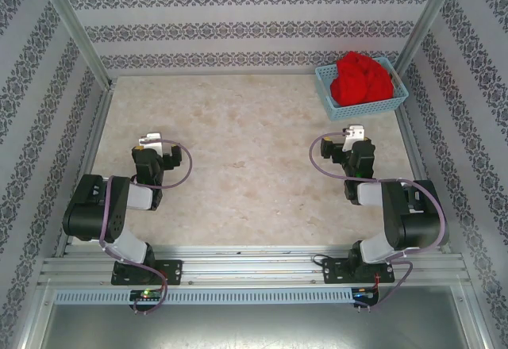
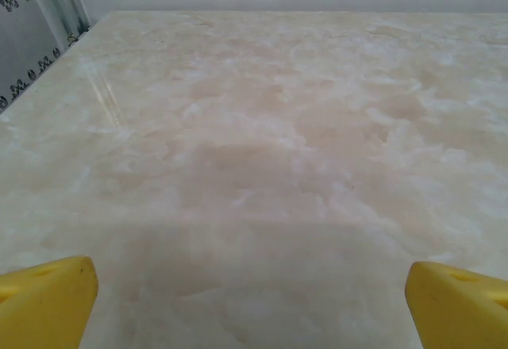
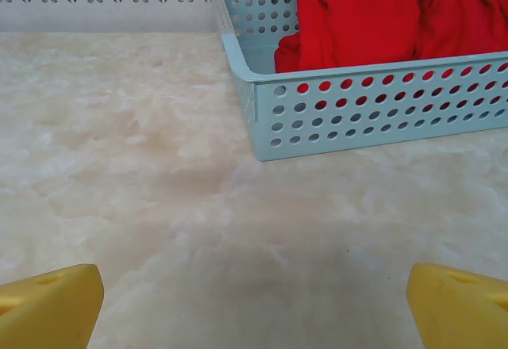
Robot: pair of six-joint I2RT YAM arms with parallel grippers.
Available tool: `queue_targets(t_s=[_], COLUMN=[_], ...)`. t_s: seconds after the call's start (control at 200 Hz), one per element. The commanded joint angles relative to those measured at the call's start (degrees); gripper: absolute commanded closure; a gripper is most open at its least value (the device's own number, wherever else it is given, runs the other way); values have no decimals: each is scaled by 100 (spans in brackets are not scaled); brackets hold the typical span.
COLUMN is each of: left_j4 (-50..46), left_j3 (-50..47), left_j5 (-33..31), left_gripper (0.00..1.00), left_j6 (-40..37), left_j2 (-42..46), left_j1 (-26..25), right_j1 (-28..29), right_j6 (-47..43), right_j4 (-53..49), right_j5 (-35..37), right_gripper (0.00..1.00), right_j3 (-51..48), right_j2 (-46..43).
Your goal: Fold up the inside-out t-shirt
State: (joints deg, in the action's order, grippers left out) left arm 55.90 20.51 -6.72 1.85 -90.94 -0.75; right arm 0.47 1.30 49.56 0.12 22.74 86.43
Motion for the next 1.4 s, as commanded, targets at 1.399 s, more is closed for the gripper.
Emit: queue_targets(t_s=[1.399], left_j4=[377], left_j3=[-369], left_j5=[281], left_gripper=[0], left_j6=[-193], left_j2=[482], left_j1=[-39], right_j1=[44], right_j6=[44], right_j4=[99], right_j5=[264], right_gripper=[2], right_j3=[-118], right_j2=[-238])
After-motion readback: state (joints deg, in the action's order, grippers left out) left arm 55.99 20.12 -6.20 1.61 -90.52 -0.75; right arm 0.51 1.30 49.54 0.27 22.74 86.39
